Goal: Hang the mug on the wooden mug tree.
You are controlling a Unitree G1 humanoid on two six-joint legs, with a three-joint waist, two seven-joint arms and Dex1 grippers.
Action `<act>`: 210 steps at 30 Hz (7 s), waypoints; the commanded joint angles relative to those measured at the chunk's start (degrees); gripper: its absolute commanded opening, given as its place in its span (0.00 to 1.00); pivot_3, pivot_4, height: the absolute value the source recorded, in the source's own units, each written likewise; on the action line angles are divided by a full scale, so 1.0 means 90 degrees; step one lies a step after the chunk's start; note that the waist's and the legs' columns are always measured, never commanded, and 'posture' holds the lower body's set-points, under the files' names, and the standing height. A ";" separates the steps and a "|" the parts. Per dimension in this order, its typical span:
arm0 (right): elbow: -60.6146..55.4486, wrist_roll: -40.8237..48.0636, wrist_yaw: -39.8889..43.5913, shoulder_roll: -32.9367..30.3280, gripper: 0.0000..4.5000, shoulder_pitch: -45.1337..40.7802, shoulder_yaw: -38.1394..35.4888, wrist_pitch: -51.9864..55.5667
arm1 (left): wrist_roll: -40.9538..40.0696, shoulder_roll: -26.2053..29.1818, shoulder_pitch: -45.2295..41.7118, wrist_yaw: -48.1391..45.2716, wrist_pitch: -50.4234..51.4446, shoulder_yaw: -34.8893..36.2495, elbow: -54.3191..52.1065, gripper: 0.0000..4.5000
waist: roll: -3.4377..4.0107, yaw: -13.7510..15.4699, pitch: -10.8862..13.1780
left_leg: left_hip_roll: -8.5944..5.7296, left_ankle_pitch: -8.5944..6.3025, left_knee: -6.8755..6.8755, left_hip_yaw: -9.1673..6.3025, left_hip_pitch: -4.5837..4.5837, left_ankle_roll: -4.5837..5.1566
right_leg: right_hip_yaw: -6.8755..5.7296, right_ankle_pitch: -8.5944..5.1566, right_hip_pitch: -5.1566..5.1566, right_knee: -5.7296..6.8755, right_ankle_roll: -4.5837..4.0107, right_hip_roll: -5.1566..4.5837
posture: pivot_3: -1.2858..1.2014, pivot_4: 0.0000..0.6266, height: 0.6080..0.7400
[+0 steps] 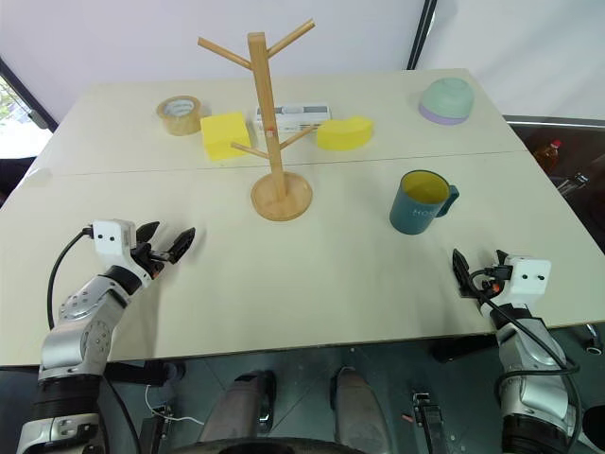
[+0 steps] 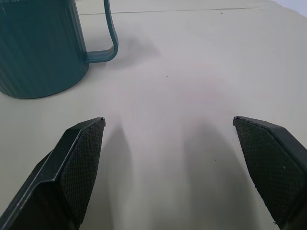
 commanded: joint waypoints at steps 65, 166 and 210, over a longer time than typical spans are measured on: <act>0.3164 -0.0534 0.1402 -0.1002 0.16 -0.3588 0.0808 -0.0618 | -0.0430 0.0687 -0.0293 -0.2587 0.0563 -0.2295 -0.2480 1.00 | 0.0007 -0.0039 0.0001 | -0.0005 0.0002 0.0010 0.0001 0.0008 0.0003 | 0.0005 0.0000 0.0006 0.0020 0.0003 0.0009 | 0.52 0.24 1.00; -0.0940 -0.2475 0.2151 -0.0315 0.01 -0.7458 0.4995 0.4562 | -0.1940 0.1488 0.0182 -0.2439 0.0461 0.0603 -0.2191 1.00 | 0.0017 -0.0043 0.0008 | -0.0006 0.0002 0.0011 -0.0004 -0.0057 0.0002 | -0.0006 0.0017 -0.0083 0.0043 0.0027 0.0001 | 0.52 0.24 1.00; -0.1029 -0.0500 0.1106 0.0388 0.84 -0.1859 0.1425 0.1259 | -0.0076 0.0240 0.0557 -0.0252 -0.0373 0.0368 -0.0839 1.00 | 0.0002 -0.0031 0.0000 | 0.0000 0.0002 0.0015 0.0001 0.0030 0.0002 | 0.0003 0.0011 0.0015 0.0035 -0.0004 0.0010 | 0.52 0.24 1.00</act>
